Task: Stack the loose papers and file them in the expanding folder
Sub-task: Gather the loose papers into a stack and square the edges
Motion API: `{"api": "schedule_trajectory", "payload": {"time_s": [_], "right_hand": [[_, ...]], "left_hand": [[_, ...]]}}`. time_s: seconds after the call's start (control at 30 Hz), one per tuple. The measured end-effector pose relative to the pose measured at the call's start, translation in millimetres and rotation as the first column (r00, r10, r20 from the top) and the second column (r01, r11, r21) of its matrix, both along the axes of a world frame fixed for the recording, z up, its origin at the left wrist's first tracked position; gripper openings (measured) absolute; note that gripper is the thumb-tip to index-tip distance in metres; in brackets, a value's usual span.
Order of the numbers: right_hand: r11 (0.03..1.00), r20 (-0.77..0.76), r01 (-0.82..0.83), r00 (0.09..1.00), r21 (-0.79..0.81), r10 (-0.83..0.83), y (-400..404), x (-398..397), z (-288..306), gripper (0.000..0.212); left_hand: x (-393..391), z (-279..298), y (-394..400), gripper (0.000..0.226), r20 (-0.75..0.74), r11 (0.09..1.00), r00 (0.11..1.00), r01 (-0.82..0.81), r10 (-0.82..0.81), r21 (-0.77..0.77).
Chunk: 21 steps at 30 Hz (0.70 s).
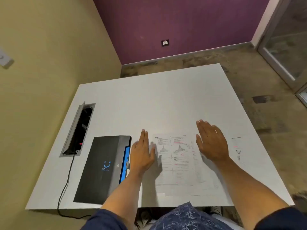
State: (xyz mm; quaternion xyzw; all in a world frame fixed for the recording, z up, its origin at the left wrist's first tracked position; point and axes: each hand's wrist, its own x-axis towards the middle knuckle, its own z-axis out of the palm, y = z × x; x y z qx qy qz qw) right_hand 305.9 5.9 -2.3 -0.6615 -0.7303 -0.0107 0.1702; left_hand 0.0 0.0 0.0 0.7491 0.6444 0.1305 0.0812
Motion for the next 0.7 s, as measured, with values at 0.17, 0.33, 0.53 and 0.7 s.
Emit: {"api": "schedule_trajectory", "payload": {"time_s": [0.17, 0.33, 0.53, 0.7], "right_hand": [[0.907, -0.225, 0.002, 0.969, -0.422, -0.107, -21, -8, -28, 0.066], [0.744, -0.044, 0.171, 0.965, -0.646, -0.26, -31, -11, -50, 0.07], [0.684, -0.127, 0.236, 0.891, -0.69, -0.437, -28, -18, -63, 0.058], [0.707, -0.331, 0.05, 0.859, -0.706, -0.391, -24, -25, -64, 0.021]], "left_hand": [[11, -22, -14, 0.083, -0.054, 0.919, 0.982, -0.189, 0.182, -0.346], [22, -43, -26, 0.101, -0.052, 0.748, 0.911, -0.367, 0.409, -0.553], [30, -56, -30, 0.105, -0.089, 0.67, 0.861, -0.451, 0.502, -0.589], [43, -59, -28, 0.096, -0.106, 0.694, 0.878, -0.439, 0.467, -0.571]]}}
